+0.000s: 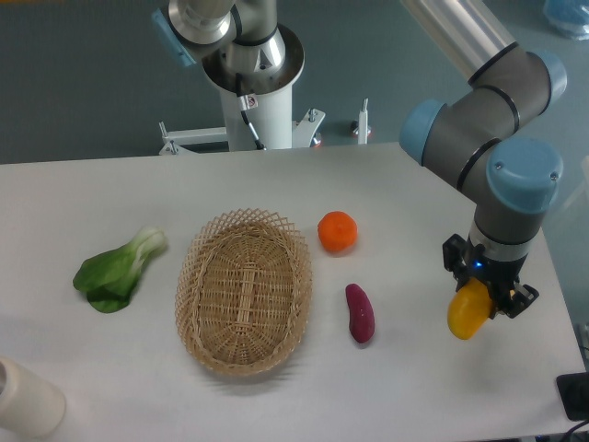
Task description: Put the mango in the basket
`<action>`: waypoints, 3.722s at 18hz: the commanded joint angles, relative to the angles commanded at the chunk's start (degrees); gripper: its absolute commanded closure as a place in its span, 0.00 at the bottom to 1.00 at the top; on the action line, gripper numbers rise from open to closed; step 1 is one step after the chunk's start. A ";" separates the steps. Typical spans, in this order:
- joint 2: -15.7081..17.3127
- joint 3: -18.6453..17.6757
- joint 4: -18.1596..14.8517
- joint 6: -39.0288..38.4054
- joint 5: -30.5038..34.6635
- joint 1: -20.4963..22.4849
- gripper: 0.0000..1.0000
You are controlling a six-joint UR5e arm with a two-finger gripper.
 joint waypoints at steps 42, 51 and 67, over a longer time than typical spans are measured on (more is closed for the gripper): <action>11.78 -25.31 9.05 -18.81 -0.53 -21.18 0.48; 11.34 -25.93 9.23 -20.83 -0.26 -22.59 0.17; 7.39 -11.17 5.02 -20.05 -2.02 -15.39 0.00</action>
